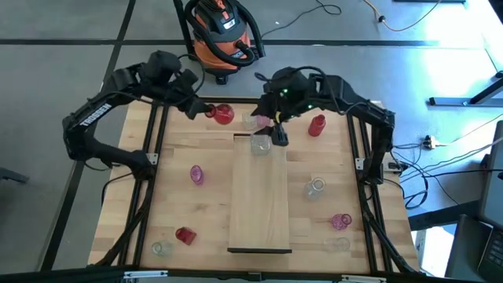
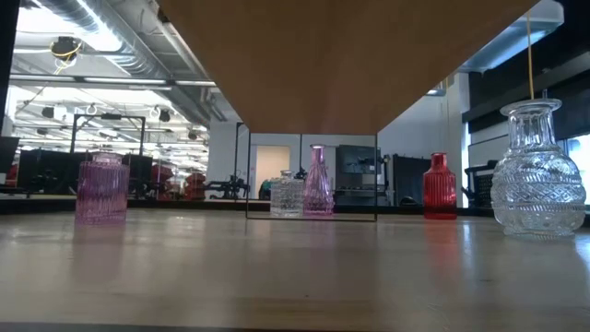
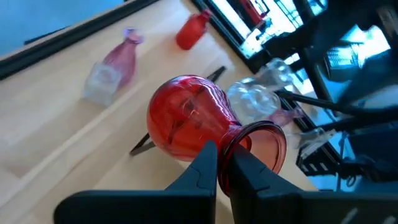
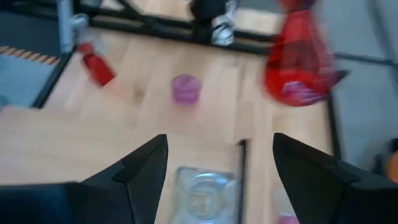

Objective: Sort vases onto shelf
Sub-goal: Put the red vase on the shelf

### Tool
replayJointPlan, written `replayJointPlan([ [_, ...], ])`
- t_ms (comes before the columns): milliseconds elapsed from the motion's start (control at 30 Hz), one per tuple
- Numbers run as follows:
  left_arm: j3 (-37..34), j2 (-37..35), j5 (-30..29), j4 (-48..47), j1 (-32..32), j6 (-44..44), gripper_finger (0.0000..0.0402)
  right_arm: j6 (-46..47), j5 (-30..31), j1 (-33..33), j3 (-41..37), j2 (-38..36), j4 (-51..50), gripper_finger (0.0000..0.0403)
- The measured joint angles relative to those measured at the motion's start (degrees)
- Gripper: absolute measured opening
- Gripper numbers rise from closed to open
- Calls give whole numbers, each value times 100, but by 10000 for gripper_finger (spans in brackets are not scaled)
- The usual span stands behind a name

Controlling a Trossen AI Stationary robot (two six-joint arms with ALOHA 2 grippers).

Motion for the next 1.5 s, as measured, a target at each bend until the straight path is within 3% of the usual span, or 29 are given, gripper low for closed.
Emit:
replayJointPlan([
  [267,1079,904,-469,-356,-1030,-109,7,329,-12,7,-7,-148,180,273],
  [433,1812,1564,-550,-394,-1490,-73,7,778,-683,3,-12,-170,350,273],
  [767,3307,2473,-714,-992,-1788,184,7,862,-699,44,-8,-180,381,273],
  [1500,3514,2777,-414,-794,-2121,21,7,458,-519,233,-172,138,-52,273],
])
